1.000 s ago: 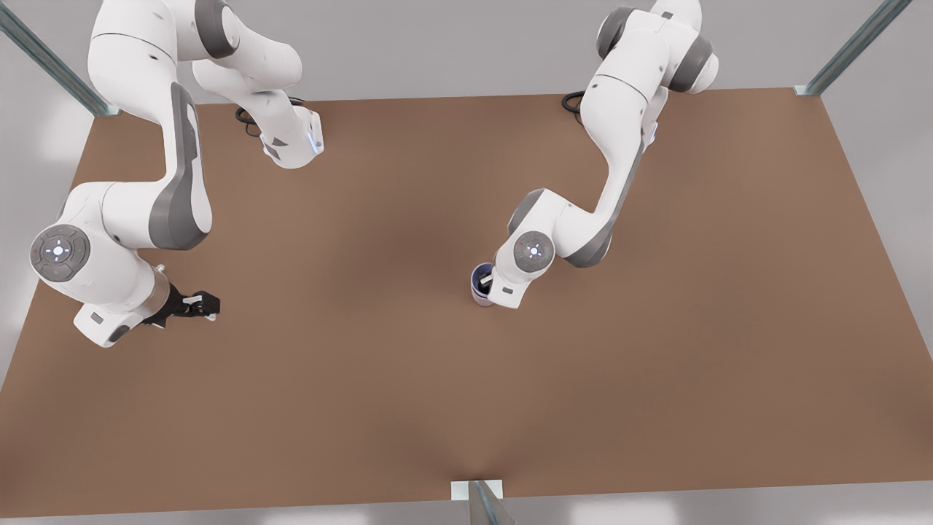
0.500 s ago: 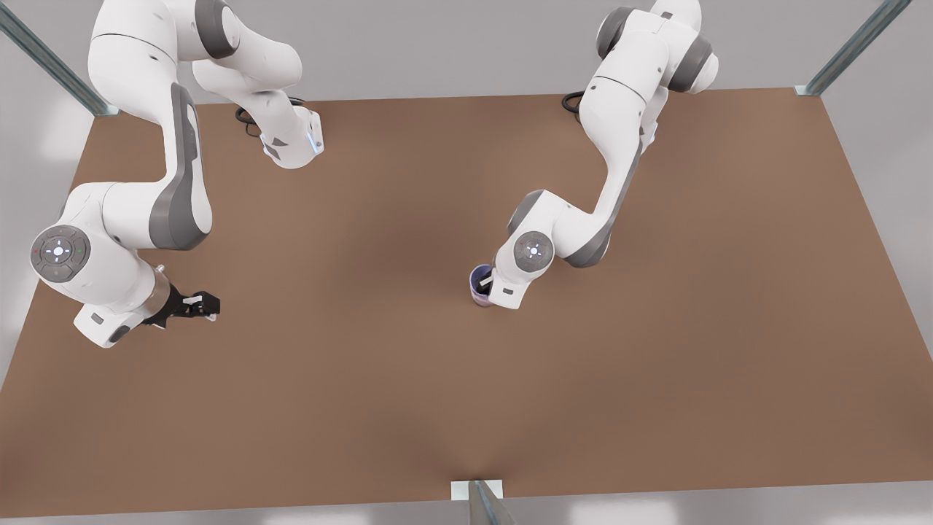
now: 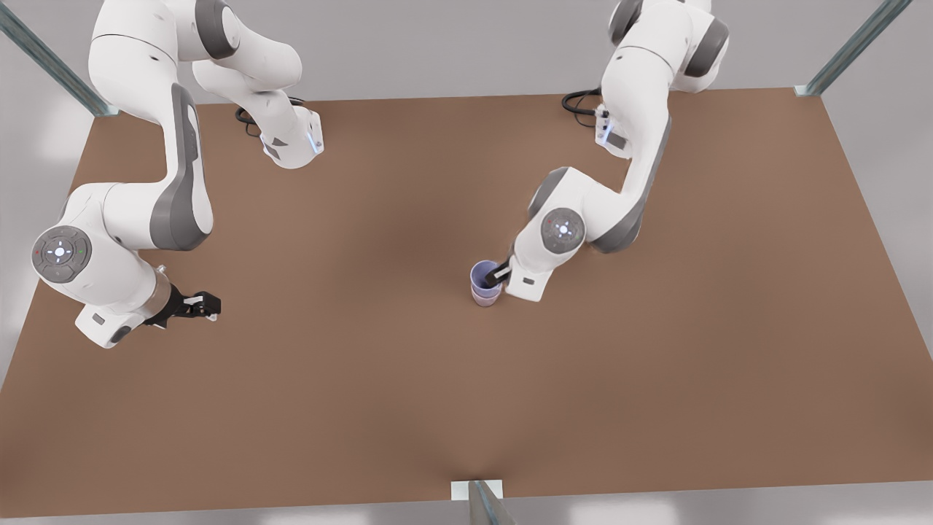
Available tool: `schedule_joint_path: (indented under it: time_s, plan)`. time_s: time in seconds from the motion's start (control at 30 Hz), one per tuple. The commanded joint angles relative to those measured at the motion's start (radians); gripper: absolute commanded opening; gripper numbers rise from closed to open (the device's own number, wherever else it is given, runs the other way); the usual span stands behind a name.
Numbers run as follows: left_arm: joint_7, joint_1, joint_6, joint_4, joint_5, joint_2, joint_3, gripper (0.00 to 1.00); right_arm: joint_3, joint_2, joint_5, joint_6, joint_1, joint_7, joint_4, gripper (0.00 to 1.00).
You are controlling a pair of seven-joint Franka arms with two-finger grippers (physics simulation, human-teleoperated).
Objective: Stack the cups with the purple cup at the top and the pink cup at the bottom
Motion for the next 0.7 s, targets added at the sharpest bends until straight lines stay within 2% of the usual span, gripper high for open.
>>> schedule_joint_path:
  time_s: [0.0, 0.03, 0.07, 0.13, 0.23, 0.27, 0.3, 0.5, 0.67]
  plan:
    - [0.198, 0.115, -0.382, 0.135, 0.023, -0.022, 0.008, 0.99, 0.0, -0.002, -0.001, 0.0, 0.0, -0.002, 0.0, 1.0]
    - [0.405, 0.174, -0.399, 0.141, 0.094, -0.06, 0.032, 0.99, 0.0, -0.002, -0.001, 0.0, 0.0, -0.002, 0.0, 1.0]
    - [0.604, 0.182, -0.41, 0.143, 0.12, -0.072, 0.116, 0.99, 0.0, -0.002, -0.001, 0.0, 0.0, -0.002, 0.0, 1.0]
    - [0.799, 0.192, -0.41, 0.141, 0.125, -0.089, 0.212, 0.99, 0.0, -0.001, -0.001, 0.0, 0.0, -0.002, 0.002, 1.0]
    - [1.116, 0.275, -0.366, 0.028, 0.169, -0.155, 0.198, 0.99, 0.0, -0.001, -0.001, 0.0, 0.0, -0.002, 0.0, 1.0]
    - [1.136, 0.304, -0.234, -0.064, 0.175, -0.201, 0.155, 0.99, 0.0, -0.001, 0.001, 0.0, 0.0, -0.002, 0.0, 1.0]
    - [1.174, 0.326, -0.192, -0.107, 0.181, -0.224, 0.137, 0.99, 0.0, -0.001, -0.001, 0.0, 0.0, -0.002, 0.0, 1.0]
    - [1.159, 0.326, -0.312, -0.015, 0.181, -0.171, 0.143, 1.0, 0.001, -0.001, -0.001, 0.0, 0.0, -0.002, 0.0, 1.0]
    - [1.155, 0.326, -0.324, -0.011, 0.181, -0.172, 0.146, 1.0, 0.0, -0.001, 0.001, 0.001, -0.001, -0.002, 0.002, 1.0]
